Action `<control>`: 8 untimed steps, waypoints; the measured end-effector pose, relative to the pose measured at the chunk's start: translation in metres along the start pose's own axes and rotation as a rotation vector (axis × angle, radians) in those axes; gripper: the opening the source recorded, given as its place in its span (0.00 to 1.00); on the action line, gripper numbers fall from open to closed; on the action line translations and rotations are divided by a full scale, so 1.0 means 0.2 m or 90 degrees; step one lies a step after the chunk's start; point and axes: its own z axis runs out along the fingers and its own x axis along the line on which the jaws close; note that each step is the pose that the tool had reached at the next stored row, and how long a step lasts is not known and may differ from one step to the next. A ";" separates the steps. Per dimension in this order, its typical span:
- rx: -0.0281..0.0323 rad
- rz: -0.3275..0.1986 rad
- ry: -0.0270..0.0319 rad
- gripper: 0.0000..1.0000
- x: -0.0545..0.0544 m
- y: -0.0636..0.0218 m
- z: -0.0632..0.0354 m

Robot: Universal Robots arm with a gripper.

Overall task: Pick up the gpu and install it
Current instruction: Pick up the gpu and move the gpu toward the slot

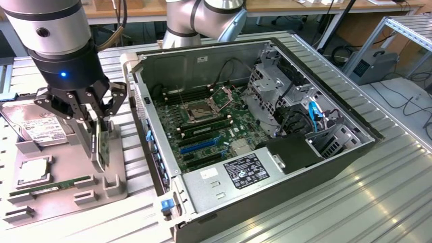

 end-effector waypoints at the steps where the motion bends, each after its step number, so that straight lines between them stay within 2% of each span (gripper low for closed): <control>1: 0.0001 0.000 0.0000 0.28 0.00 0.000 -0.005; 8: 0.0011 0.000 -0.0002 0.28 0.00 0.001 -0.043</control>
